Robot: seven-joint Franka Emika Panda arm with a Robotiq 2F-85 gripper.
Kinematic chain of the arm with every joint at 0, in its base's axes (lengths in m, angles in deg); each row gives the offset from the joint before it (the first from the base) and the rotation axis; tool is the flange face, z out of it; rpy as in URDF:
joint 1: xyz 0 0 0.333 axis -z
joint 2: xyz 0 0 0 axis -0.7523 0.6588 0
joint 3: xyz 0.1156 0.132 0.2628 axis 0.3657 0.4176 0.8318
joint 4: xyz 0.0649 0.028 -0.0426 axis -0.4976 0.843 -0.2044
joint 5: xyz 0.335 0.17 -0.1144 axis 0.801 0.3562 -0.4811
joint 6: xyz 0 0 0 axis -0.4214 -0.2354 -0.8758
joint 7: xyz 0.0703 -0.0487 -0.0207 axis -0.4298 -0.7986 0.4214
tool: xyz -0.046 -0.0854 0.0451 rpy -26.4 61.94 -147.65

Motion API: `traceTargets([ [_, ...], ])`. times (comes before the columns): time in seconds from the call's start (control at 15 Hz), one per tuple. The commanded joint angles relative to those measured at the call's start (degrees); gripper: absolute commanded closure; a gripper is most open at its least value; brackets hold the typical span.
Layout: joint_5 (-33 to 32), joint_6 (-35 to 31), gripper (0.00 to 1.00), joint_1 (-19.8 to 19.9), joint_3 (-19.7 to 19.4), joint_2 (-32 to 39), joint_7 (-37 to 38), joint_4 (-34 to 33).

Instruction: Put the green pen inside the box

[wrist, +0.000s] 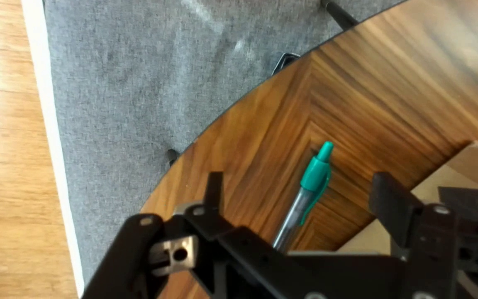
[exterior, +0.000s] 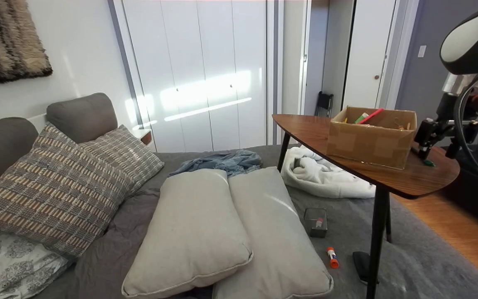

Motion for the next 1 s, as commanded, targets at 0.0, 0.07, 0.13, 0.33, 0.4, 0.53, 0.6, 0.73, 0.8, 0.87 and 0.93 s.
traceTargets([
  [0.0,3.06,-2.33,0.42,-0.25,-0.51,1.05,-2.33,0.19],
  [0.07,3.44,-2.55,0.48,-0.29,-0.50,1.28,-2.52,0.20],
  [0.13,3.79,-2.75,0.57,-0.37,-0.50,1.51,-2.79,0.24],
  [0.33,4.58,-3.00,0.27,-0.45,-0.36,2.15,-3.21,0.29],
  [0.4,4.58,-3.10,0.31,-0.44,-0.34,2.25,-3.27,0.26],
  [0.53,4.74,-2.93,0.58,-0.46,-0.32,2.38,-3.37,0.16],
  [0.6,4.51,-2.68,0.71,-0.31,-0.23,2.44,-3.13,0.00],
  [0.73,3.91,-2.39,0.80,0.20,-0.13,2.52,-2.40,-0.47],
  [0.8,3.68,-2.28,0.87,0.44,-0.15,2.55,-2.26,-0.72],
  [0.87,3.51,-2.21,0.94,0.62,-0.15,2.65,-2.10,-0.93],
  [0.93,3.41,-2.08,1.00,0.69,-0.14,2.76,-2.10,-1.07],
])
